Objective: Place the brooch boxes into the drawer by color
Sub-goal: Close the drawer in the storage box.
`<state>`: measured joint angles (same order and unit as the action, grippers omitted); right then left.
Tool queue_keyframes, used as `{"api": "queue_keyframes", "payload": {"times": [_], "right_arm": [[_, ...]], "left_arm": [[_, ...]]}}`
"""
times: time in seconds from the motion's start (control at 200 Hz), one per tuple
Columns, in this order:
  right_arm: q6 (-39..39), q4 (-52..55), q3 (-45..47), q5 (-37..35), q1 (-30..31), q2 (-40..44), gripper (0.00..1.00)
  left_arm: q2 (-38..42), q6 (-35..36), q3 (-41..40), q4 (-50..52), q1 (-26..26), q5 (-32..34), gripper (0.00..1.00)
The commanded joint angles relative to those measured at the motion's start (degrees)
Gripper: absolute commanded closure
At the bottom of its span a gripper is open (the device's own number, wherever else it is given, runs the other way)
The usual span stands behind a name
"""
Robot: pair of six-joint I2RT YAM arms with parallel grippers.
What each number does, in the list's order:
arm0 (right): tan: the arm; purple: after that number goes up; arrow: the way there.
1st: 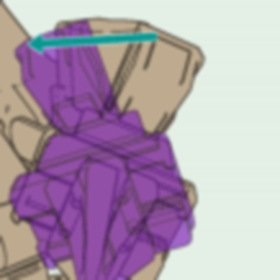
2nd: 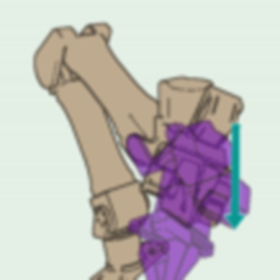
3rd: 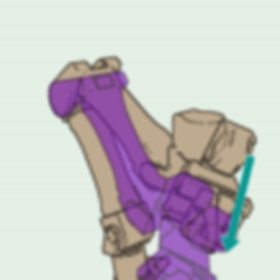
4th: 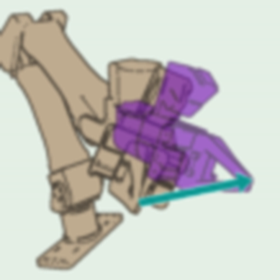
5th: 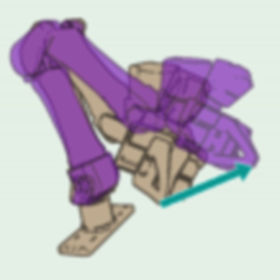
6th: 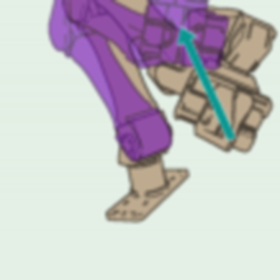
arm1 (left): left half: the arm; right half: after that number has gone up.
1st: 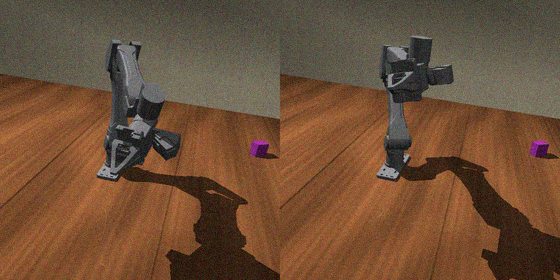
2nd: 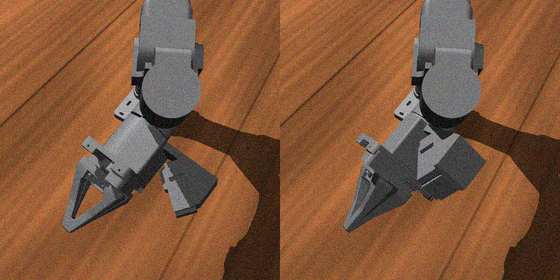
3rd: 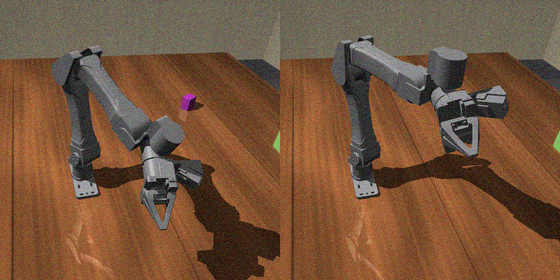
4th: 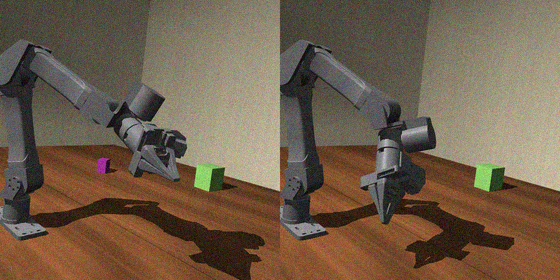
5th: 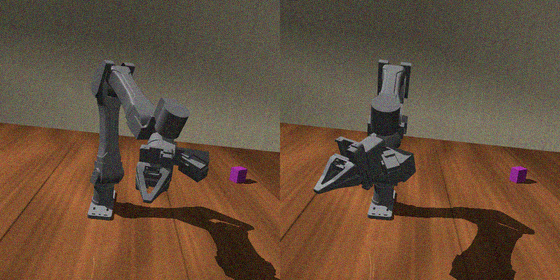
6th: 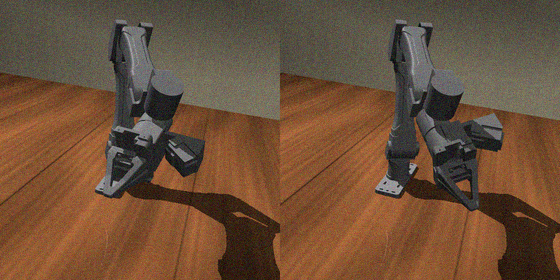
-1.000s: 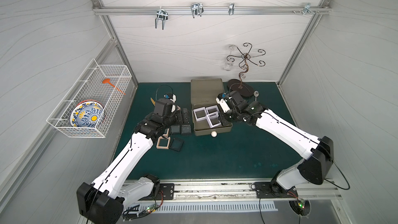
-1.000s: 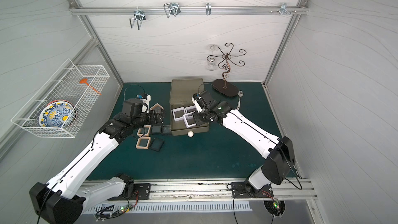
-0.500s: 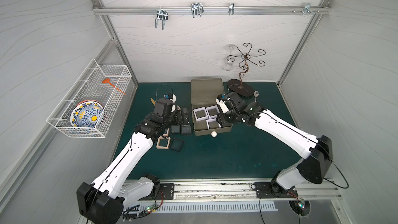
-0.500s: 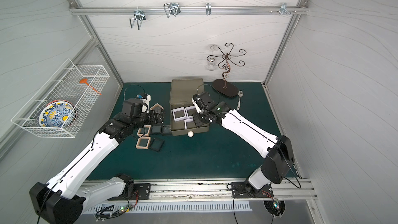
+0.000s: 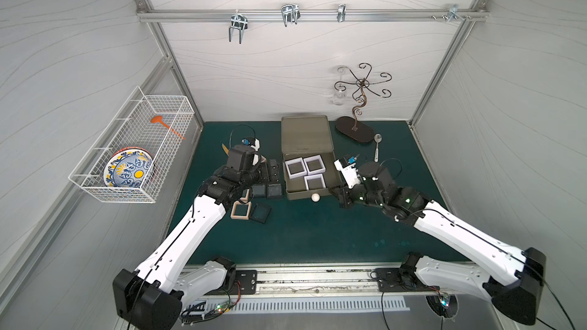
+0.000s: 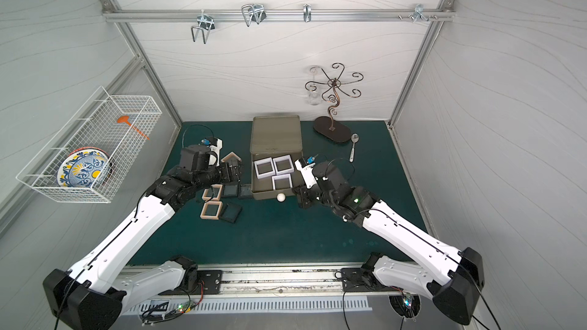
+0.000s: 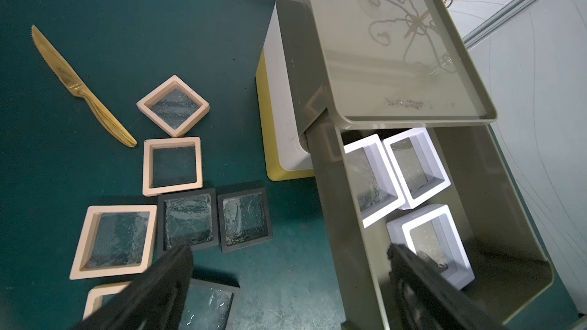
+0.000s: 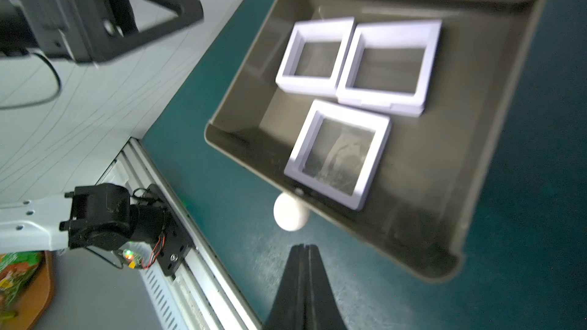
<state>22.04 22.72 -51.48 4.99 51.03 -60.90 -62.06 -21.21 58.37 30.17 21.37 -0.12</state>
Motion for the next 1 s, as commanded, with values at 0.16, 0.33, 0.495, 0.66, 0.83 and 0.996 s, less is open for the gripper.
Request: {"api": "queue_keyframes", "payload": {"times": [0.16,0.33,0.495,0.66,0.83,0.996], "right_arm": [[5.47,-7.98,4.53,-0.41,3.12,-3.12,1.0],[4.91,-7.66,1.62,-3.65,3.09,-7.55,1.0],[4.17,-8.29,0.03,-6.1,3.1,-10.5,1.0],[3.37,-9.7,-1.75,-7.28,3.1,-11.9,1.0],[1.66,-10.02,-4.27,-7.54,3.11,-14.01,1.0],[0.35,-11.38,-5.09,-9.22,2.64,-14.89,1.0]], "left_arm": [[0.57,0.9,2.46,-1.26,-0.36,0.64,0.0],[0.62,0.91,2.36,-1.33,-0.34,0.78,0.0],[0.57,0.91,2.19,-1.34,-0.36,0.74,0.0],[0.78,0.79,2.01,-1.52,-0.36,0.83,0.0],[1.12,0.62,1.6,-2.32,-0.32,0.92,0.0],[1.35,0.82,2.11,-1.26,-0.36,1.5,0.0]]}}
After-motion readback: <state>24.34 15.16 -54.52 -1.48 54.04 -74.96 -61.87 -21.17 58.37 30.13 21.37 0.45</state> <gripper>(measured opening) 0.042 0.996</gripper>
